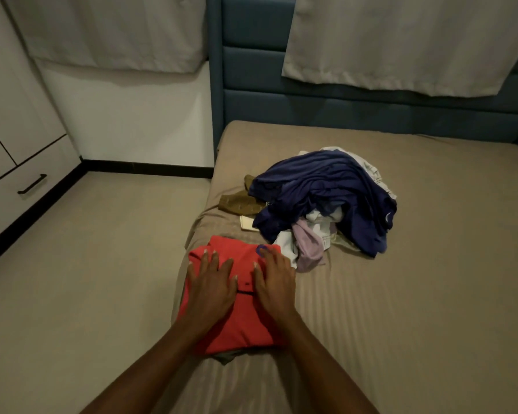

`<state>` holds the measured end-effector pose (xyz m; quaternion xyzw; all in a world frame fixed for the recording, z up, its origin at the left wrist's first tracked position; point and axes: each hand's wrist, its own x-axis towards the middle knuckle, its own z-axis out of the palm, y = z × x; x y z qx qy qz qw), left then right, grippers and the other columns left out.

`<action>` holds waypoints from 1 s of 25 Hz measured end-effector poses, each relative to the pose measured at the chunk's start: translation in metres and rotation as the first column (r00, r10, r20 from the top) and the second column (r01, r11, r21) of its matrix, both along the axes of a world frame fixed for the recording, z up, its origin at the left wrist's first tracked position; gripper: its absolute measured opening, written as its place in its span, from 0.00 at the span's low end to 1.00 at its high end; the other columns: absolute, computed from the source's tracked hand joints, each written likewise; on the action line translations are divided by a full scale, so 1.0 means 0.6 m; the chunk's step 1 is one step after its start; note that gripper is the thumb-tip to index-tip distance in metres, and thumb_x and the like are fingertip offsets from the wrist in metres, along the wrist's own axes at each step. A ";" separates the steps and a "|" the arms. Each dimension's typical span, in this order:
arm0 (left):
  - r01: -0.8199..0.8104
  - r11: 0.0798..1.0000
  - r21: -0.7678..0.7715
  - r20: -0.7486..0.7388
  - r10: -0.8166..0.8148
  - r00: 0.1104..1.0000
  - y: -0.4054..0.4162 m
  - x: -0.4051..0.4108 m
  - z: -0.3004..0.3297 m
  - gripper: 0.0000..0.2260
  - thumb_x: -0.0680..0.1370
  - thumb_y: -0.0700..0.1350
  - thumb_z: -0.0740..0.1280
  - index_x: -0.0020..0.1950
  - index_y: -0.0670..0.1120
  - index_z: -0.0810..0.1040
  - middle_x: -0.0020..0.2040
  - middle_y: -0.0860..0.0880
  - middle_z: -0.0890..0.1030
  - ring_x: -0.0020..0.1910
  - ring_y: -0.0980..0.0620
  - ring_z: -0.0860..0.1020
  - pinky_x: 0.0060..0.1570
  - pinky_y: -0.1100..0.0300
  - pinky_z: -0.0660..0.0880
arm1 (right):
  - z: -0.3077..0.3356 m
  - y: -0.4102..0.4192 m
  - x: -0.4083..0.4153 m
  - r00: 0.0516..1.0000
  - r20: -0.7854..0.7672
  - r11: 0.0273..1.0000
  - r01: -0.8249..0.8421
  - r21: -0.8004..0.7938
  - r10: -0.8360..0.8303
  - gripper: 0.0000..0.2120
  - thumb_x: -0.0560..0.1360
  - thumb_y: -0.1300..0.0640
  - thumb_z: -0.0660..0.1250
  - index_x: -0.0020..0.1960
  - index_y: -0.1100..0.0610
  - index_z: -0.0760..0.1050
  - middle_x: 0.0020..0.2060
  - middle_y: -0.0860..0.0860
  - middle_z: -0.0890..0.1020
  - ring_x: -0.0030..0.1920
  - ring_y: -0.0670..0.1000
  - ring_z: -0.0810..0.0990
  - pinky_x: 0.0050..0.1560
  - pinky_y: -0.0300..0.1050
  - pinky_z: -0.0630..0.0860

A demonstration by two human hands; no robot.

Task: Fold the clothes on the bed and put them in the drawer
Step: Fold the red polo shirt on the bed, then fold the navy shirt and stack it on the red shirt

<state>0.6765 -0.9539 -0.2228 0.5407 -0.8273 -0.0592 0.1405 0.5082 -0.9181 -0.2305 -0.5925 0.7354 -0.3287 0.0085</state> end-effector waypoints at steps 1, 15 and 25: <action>0.016 0.998 -0.062 0.002 -0.016 1.000 -0.007 -0.013 0.007 0.29 0.78 0.57 0.52 0.69 0.44 0.77 0.71 0.36 0.75 0.75 0.34 0.69 0.72 0.32 0.61 | 0.020 -0.016 -0.023 0.999 0.012 0.997 0.043 -0.069 -0.043 0.17 0.79 0.54 0.61 0.66 0.55 0.77 0.65 0.54 0.78 0.65 0.59 0.76 0.63 0.57 0.71; 0.263 0.959 -0.108 -0.430 -0.284 0.857 -0.203 -0.300 0.115 0.10 0.78 0.46 0.70 0.57 0.43 0.82 0.51 0.41 0.82 0.52 0.40 0.80 0.45 0.52 0.73 | 0.163 -0.171 -0.278 0.943 -0.256 0.977 0.197 -0.084 -0.212 0.21 0.78 0.55 0.53 0.66 0.56 0.75 0.57 0.57 0.77 0.56 0.60 0.75 0.38 0.51 0.73; 0.537 0.835 0.120 -0.518 -0.408 0.751 0.190 -0.229 0.016 0.13 0.83 0.58 0.54 0.51 0.51 0.70 0.43 0.46 0.80 0.42 0.46 0.78 0.42 0.49 0.70 | -0.003 0.298 -0.212 0.881 -0.246 0.911 0.365 -0.189 -0.404 0.10 0.73 0.57 0.58 0.49 0.59 0.74 0.39 0.57 0.76 0.39 0.60 0.75 0.30 0.51 0.72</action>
